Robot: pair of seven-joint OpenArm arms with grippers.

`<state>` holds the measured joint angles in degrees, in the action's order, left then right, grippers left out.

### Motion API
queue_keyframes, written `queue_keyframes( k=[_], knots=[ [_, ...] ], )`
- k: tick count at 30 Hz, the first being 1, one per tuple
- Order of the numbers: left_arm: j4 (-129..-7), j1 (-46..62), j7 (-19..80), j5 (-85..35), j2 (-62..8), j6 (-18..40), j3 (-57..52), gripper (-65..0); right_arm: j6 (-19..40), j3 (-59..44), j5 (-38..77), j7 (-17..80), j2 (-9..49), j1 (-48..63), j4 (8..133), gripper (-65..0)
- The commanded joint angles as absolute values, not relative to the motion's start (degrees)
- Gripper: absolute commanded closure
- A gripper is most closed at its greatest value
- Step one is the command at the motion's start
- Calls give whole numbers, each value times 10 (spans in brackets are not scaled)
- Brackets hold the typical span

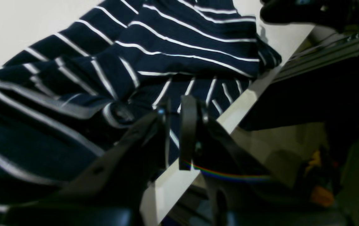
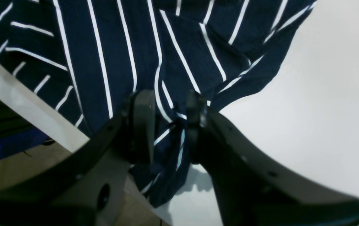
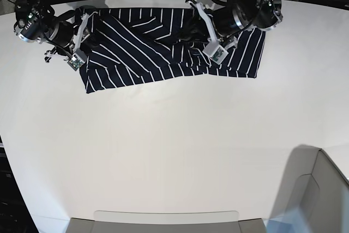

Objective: Fold the T-shirt properly
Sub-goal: 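Fold the strip end with the left gripper toward the right gripper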

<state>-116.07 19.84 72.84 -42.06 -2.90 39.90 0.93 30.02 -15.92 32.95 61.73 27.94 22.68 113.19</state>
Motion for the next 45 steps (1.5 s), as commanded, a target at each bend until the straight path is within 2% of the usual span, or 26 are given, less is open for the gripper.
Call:
queue_keyframes(
  k=[1, 4, 8, 11, 15, 20, 25, 33, 40, 45],
  knots=[
    [-1170, 197, 717, -433, -29, 400, 7, -51, 301, -160, 336, 609, 288, 222, 1139, -181],
    [-1170, 197, 715, -433, -29, 400, -12, -51, 301, -160, 336, 609, 288, 221, 1139, -181],
    [-1171, 196, 715, -442, -28, 400, -119, -48, 301, -164, 336, 609, 288, 219, 1139, -181],
    [-1171, 196, 715, -485, -31, 400, -208, -1, 301, -164, 336, 609, 289, 217, 1139, -181],
    [-1167, 194, 715, -495, -36, 400, -291, 0, 301, -164, 336, 609, 289, 217, 1139, -181],
    [-1156, 193, 715, -409, -52, 400, -233, 0, 301, -160, 336, 609, 289, 212, 1140, -181],
    [-1156, 197, 721, -304, -52, 400, -116, 0, 301, -162, 336, 609, 289, 208, 1140, -181],
    [-1165, 209, 714, -297, -89, 400, 102, 0, 301, -164, 336, 609, 289, 208, 1140, -181],
    [-1165, 206, 663, -296, -89, 400, 106, 0, 301, -165, 336, 607, 289, 209, 1141, -181],
    [-1164, 199, 645, -292, -87, 400, 34, 0, 301, -218, 357, 606, 269, 203, 1152, -181]
  ],
)
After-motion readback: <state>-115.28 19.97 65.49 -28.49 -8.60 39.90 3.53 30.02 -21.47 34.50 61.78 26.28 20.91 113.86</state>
